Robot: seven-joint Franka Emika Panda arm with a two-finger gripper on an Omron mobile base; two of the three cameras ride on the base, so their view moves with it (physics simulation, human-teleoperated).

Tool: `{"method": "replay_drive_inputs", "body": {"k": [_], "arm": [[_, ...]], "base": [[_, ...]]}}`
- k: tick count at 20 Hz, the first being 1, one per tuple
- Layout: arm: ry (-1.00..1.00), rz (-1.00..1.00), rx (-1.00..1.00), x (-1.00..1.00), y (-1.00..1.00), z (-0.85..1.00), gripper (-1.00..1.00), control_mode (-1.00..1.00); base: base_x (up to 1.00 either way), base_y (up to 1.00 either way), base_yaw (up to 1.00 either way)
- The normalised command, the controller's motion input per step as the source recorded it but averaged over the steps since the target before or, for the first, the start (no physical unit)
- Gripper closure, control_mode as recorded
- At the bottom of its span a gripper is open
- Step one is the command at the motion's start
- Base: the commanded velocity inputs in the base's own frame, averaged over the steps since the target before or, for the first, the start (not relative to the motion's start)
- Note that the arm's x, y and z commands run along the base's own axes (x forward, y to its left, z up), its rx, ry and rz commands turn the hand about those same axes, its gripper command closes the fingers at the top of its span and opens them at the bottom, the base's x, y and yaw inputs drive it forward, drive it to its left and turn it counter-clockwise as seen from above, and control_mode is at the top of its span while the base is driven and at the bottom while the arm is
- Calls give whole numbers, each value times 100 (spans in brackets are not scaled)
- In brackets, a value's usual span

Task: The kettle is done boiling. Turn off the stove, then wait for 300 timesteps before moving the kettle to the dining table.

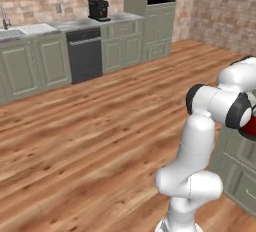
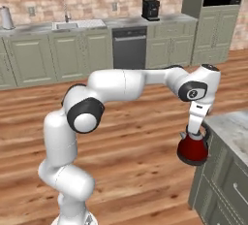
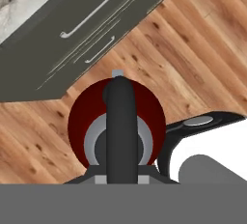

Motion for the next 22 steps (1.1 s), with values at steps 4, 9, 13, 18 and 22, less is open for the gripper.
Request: {"method": "replay_drive_inputs", "body": {"k": [4, 9, 13, 18, 22], "arm": [[0, 0, 0, 0, 0, 0, 100, 100], [0, 0, 0, 0, 0, 0, 100, 100], [0, 0, 0, 0, 0, 0, 100, 100], [0, 0, 0, 0, 0, 0, 100, 100], [0, 0, 0, 0, 0, 0, 100, 100]], "base": [[55, 35, -24], [50, 30, -24], [50, 31, -27], [40, 33, -31], [33, 40, -33]]}}
